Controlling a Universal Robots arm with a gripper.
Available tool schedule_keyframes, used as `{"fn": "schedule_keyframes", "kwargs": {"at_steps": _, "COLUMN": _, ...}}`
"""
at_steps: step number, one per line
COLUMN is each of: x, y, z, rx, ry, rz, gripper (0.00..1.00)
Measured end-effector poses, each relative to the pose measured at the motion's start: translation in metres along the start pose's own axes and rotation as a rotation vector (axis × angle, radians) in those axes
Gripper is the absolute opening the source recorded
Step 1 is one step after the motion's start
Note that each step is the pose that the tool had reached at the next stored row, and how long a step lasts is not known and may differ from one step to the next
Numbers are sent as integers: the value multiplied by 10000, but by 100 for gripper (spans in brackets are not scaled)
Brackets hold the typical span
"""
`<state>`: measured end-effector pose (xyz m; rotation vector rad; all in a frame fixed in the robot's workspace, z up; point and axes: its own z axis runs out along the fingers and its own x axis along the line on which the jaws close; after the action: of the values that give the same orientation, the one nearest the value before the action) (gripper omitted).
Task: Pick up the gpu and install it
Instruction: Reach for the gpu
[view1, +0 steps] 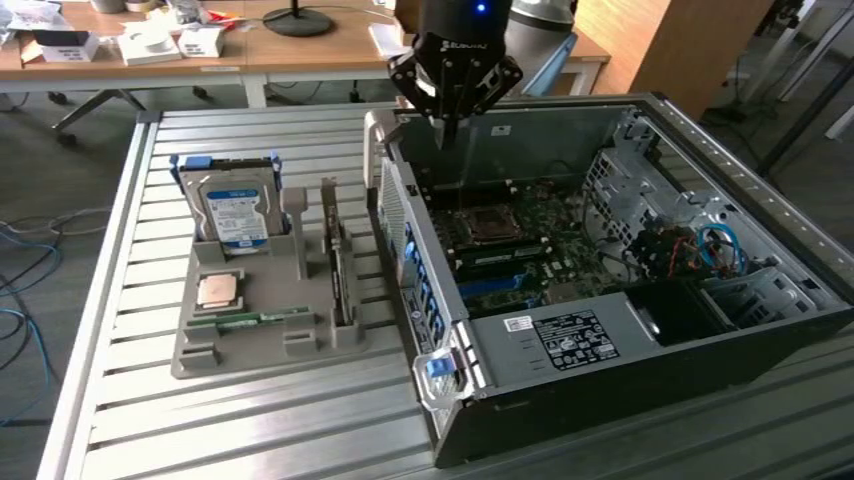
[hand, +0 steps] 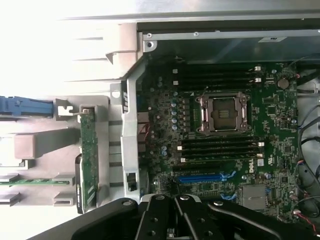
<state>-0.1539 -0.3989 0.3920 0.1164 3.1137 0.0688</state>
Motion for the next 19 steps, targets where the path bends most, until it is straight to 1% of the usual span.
{"fn": "schedule_keyframes", "kwargs": {"at_steps": 19, "x": 361, "y": -28, "z": 10, "rx": 0, "ry": 0, "rz": 0, "gripper": 11}}
